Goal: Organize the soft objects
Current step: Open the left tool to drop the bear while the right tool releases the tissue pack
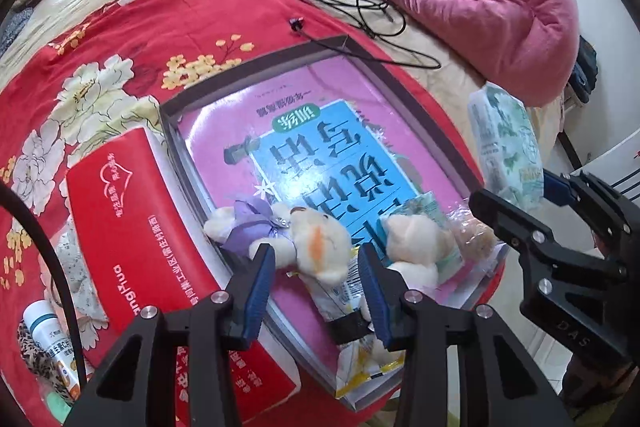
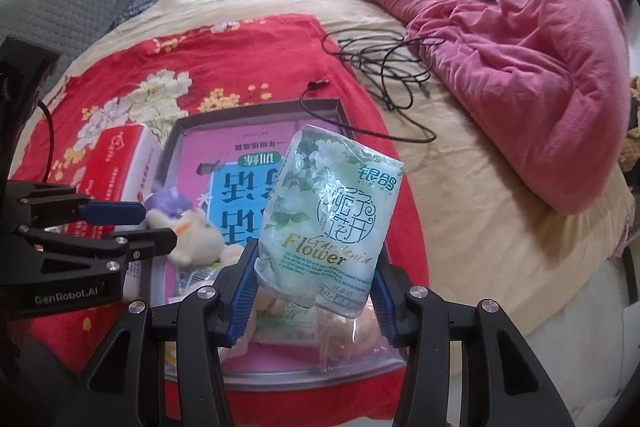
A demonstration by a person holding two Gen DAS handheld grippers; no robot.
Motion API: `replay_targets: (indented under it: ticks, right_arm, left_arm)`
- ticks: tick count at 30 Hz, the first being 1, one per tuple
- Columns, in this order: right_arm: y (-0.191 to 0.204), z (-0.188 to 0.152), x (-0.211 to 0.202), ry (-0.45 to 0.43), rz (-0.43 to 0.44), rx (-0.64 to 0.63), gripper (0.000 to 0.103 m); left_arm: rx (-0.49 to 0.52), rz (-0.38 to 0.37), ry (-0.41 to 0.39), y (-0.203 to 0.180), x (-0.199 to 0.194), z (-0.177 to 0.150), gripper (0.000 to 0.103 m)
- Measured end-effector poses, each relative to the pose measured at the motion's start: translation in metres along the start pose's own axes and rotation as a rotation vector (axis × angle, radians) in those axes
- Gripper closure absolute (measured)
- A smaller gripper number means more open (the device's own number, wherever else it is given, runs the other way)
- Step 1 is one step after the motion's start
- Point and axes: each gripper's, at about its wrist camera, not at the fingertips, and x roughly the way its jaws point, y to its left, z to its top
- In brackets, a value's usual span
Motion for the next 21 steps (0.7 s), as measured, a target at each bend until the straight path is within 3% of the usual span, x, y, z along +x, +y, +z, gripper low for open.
replay_targets:
  ticks: [13,21]
  right_arm:
    - [-0.001,0.008,0.064,0.171,-0.022,-0.034,0.051]
    - [-0.003,0.006,0.079,0.182,-0.029,-0.003,0.049]
  left_arm:
    - [-0.008,-0.028,0.023,0.005,0.007,-0.002,0.059]
    - [0.005,-0.018,0.024,0.004,0.003,-0.004,0.059]
